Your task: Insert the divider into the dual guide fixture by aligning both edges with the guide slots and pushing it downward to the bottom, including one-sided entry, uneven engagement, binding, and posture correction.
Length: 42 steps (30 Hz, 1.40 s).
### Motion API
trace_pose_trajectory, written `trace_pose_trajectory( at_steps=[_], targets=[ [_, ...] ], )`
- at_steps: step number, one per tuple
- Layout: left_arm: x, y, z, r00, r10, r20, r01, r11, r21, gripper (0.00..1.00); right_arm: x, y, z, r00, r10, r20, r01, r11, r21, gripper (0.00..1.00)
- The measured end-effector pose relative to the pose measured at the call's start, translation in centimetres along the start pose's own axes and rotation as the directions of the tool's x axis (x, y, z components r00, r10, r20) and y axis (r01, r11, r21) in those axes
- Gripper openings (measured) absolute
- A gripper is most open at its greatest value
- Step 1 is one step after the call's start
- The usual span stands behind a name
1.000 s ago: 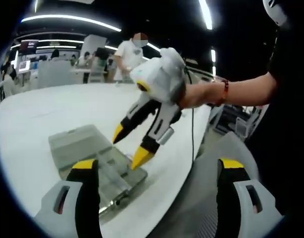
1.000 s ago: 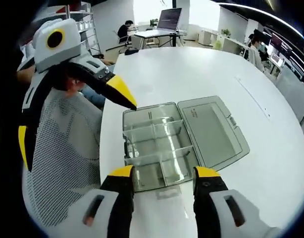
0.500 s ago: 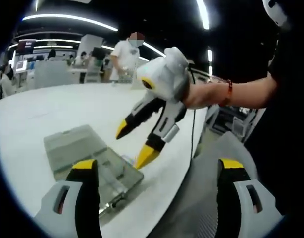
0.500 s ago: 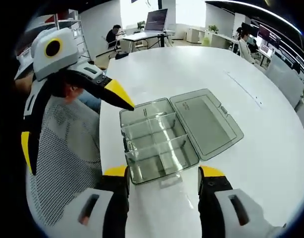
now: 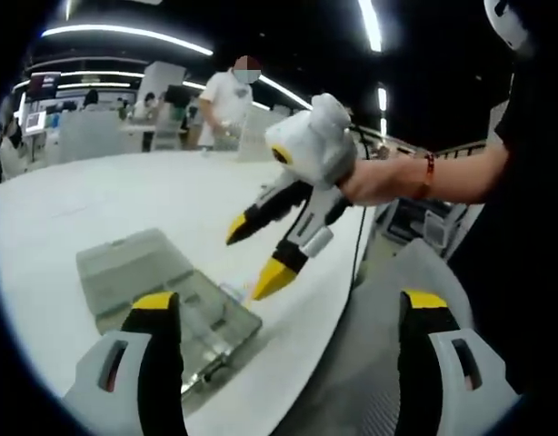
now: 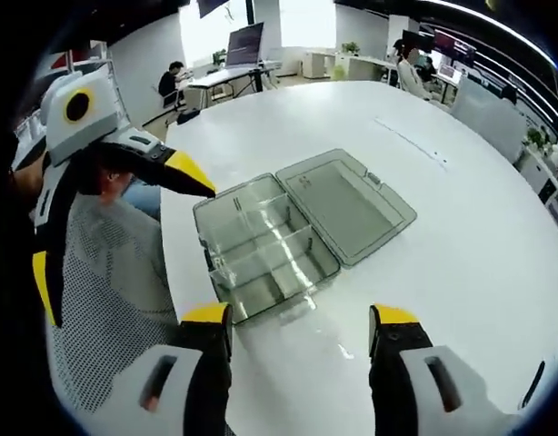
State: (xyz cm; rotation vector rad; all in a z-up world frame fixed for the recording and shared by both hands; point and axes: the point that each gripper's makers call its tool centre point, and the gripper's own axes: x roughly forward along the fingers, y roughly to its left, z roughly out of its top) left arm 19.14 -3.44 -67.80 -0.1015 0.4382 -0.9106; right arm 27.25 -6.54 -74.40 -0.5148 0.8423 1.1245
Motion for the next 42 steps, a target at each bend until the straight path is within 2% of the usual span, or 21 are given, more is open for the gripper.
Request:
trace_pose_trajectory(
  at_steps=[4,9,14,26,30,32,36,42],
  targets=[
    [0.3,-0.4,-0.1,1.000,-0.021,-0.007,0.021,1.000,-0.002,0.99,-0.2,-0.5,-0.5,0.999,-0.035,-0.002,0.035,0.999,0.006,0.58],
    [0.4,-0.3,0.3,1.000,-0.023,0.001,0.023,1.000,-0.001,0.99,-0.2,-0.7,-1.3,0.999,-0.048,-0.008,0.049,0.997,0.060,0.58],
    [0.4,0.1,0.0,1.000,-0.018,-0.016,0.018,1.000,0.012,0.99,-0.3,-0.8,-1.6,0.998,-0.068,0.001,0.068,0.991,0.117,0.57],
    [0.3,0.3,-0.6,1.000,-0.003,-0.002,0.003,1.000,-0.023,0.99,-0.1,-1.6,-3.6,0.990,-0.129,-0.054,0.136,0.978,0.158,0.54],
    [0.2,0.4,-0.8,1.000,0.003,-0.002,-0.003,1.000,-0.028,0.99,0.2,-1.4,-3.7,0.991,-0.128,-0.046,0.135,0.974,0.180,0.54],
    [0.2,0.5,-0.8,1.000,0.005,-0.003,-0.005,1.000,-0.031,0.99,0.6,-1.2,-4.0,0.990,-0.123,-0.063,0.132,0.977,0.167,0.54],
    [0.2,0.5,-0.7,1.000,0.006,-0.003,-0.006,1.000,-0.030,0.99,0.9,-1.0,-4.4,0.992,-0.116,-0.055,0.126,0.967,0.221,0.53],
    [0.3,1.0,-0.6,1.000,0.026,0.004,-0.026,0.999,-0.039,0.99,1.4,-0.9,-5.8,0.990,-0.106,-0.093,0.127,0.958,0.257,0.52]
  ],
)
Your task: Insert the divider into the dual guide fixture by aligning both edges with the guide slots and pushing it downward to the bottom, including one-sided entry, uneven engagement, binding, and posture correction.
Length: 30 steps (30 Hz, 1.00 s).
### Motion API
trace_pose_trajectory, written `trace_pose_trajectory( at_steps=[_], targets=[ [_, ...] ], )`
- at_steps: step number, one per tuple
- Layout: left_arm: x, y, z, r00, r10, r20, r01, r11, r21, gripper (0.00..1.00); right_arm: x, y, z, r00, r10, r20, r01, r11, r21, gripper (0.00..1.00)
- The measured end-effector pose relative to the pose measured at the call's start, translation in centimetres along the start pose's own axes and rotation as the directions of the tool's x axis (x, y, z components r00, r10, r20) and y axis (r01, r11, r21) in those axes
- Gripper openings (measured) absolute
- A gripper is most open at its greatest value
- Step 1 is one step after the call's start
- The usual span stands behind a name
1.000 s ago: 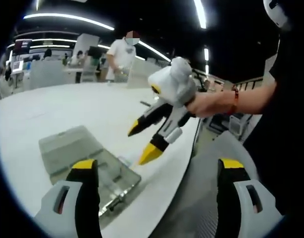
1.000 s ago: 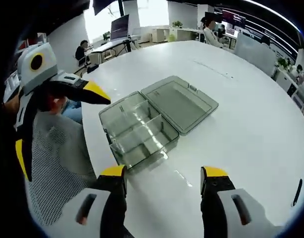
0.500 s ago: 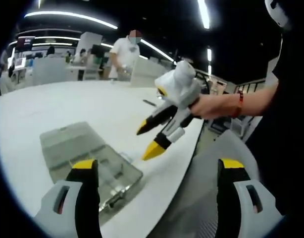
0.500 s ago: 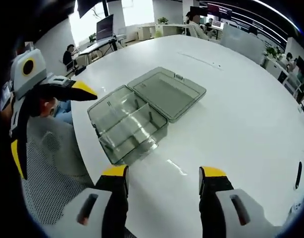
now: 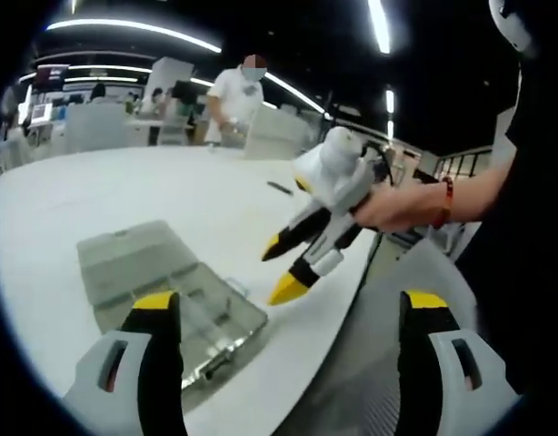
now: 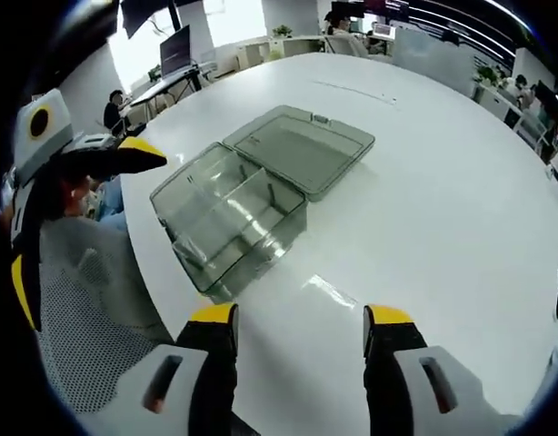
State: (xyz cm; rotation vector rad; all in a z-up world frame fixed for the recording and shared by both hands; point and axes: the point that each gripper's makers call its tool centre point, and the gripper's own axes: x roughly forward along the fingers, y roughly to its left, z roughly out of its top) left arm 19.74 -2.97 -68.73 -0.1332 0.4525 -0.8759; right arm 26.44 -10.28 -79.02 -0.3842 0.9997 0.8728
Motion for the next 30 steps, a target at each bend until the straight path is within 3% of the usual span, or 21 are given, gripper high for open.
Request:
trace_pose_trajectory(
  at_steps=[17,30],
  targets=[
    [-0.6,0.4,-0.5,1.000,0.016,0.004,-0.016,1.000,-0.019,0.99,1.5,0.4,-1.2,0.999,0.022,-0.047,-0.020,0.999,0.043,0.52],
    [-0.9,1.0,-0.6,0.999,0.034,0.009,-0.034,0.999,-0.036,0.98,2.0,0.0,-1.4,0.997,0.009,-0.078,-0.007,1.000,0.024,0.51]
  ],
)
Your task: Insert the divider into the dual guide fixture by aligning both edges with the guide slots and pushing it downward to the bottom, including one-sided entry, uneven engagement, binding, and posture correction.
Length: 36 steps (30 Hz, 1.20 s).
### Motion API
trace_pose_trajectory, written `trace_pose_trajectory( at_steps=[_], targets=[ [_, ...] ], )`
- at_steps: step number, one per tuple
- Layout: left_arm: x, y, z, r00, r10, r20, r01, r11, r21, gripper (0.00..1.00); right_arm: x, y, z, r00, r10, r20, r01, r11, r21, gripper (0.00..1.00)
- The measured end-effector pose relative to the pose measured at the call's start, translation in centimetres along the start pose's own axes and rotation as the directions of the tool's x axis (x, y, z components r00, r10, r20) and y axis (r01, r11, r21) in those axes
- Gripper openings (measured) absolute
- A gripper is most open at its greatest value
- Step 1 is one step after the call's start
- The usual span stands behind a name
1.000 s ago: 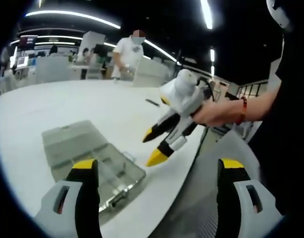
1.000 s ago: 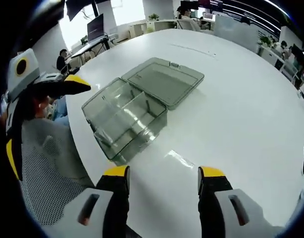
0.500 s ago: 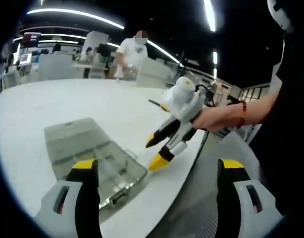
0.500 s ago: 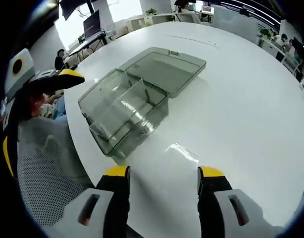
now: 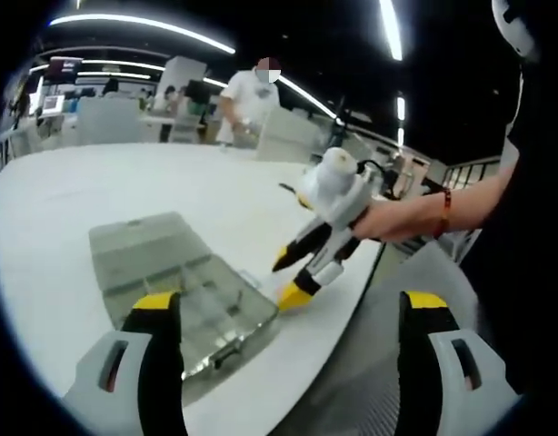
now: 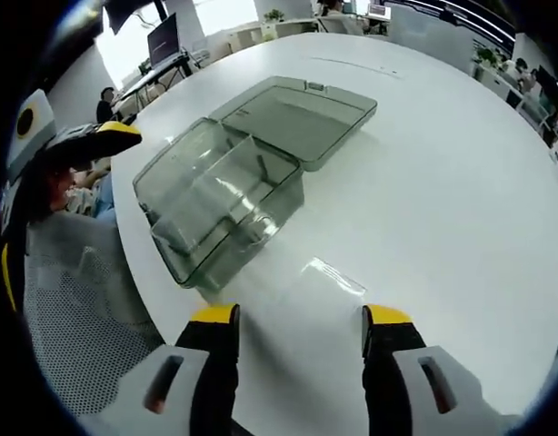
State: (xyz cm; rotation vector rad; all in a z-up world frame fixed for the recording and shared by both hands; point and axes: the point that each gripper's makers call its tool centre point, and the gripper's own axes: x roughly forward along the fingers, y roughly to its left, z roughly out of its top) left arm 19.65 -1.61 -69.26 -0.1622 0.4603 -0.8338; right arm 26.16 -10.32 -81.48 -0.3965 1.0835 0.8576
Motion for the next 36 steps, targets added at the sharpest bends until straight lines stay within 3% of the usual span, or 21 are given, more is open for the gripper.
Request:
trace_pose_trajectory(
  at_steps=[22,29,36],
  targets=[
    [-0.31,0.50,-0.14,1.000,0.013,0.008,-0.013,1.000,-0.017,0.98,0.81,0.44,0.67,0.999,-0.027,-0.024,0.026,0.998,-0.051,0.50],
    [-0.40,0.55,-0.29,1.000,0.015,0.006,-0.015,1.000,-0.021,0.98,0.99,-0.11,0.59,0.995,-0.098,-0.034,0.095,0.992,-0.081,0.42],
    [-0.41,0.54,-0.22,1.000,0.015,0.008,-0.014,1.000,-0.021,0.98,0.96,-0.17,0.66,0.994,-0.104,-0.038,0.101,0.992,-0.072,0.41]
  ],
)
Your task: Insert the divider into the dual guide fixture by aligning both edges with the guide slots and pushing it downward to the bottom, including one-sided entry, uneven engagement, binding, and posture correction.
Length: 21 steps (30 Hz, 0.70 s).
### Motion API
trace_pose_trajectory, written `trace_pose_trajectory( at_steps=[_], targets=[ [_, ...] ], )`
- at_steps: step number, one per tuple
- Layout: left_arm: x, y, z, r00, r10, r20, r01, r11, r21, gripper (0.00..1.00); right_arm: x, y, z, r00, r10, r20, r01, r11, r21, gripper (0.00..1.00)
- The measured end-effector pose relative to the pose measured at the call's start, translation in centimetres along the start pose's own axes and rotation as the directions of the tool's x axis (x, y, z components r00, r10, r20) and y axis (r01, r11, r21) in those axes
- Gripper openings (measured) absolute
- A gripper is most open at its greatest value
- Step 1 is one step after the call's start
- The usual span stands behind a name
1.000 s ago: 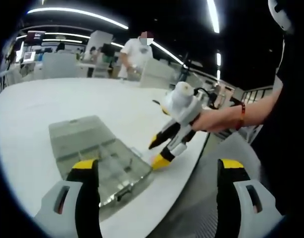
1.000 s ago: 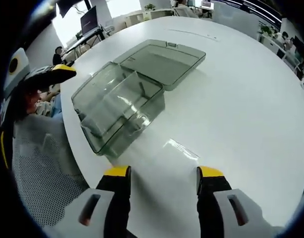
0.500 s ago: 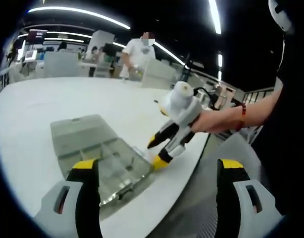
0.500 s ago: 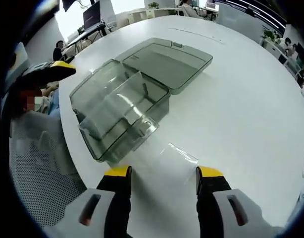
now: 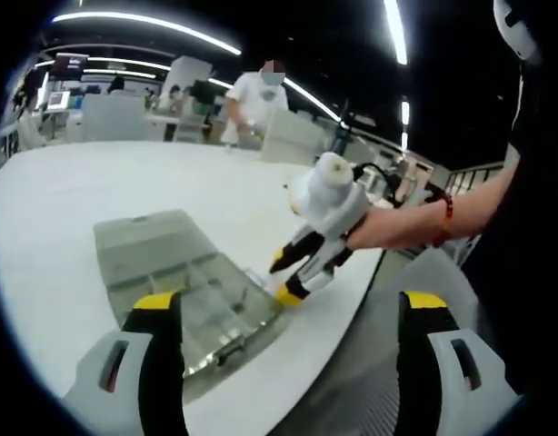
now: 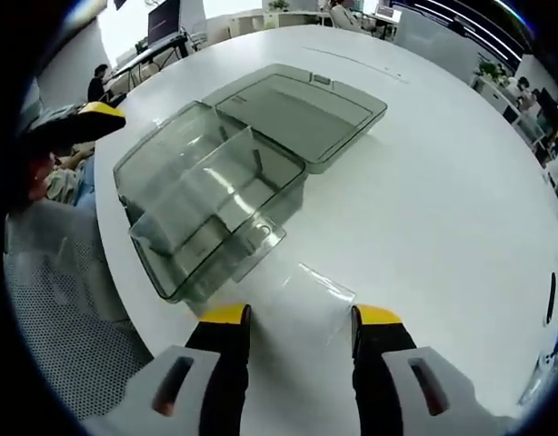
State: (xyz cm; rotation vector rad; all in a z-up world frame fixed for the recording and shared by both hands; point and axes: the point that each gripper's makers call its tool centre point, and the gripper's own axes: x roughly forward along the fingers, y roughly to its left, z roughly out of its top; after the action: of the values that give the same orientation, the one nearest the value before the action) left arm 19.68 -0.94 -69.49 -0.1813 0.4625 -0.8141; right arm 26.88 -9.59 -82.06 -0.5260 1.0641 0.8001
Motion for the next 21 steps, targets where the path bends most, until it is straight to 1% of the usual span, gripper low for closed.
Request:
trace_pose_trajectory(
  at_steps=[5,8,12,16,21],
  targets=[
    [0.1,-0.1,0.2,1.000,-0.005,0.005,0.005,1.000,0.002,0.97,-0.1,-0.1,-0.1,1.000,0.016,-0.004,-0.016,0.999,-0.035,0.39],
    [0.0,-0.1,0.3,1.000,-0.003,0.007,0.003,1.000,0.001,0.97,-0.3,-0.3,-0.5,0.999,0.022,-0.029,-0.023,0.998,-0.051,0.33],
    [-0.1,-0.1,0.1,1.000,-0.003,0.007,0.003,1.000,-0.004,0.97,-0.4,-0.4,-0.8,0.999,0.026,-0.032,-0.028,0.998,-0.063,0.29],
    [0.0,0.0,0.1,1.000,-0.002,0.002,0.002,1.000,-0.003,0.97,-0.6,-0.6,-1.1,0.999,0.022,-0.049,-0.024,0.998,-0.052,0.29],
    [0.1,-0.1,0.2,1.000,-0.005,0.002,0.005,1.000,0.000,0.97,-0.5,-0.5,-0.8,0.999,0.035,-0.036,-0.035,0.999,0.016,0.32]
  ],
)
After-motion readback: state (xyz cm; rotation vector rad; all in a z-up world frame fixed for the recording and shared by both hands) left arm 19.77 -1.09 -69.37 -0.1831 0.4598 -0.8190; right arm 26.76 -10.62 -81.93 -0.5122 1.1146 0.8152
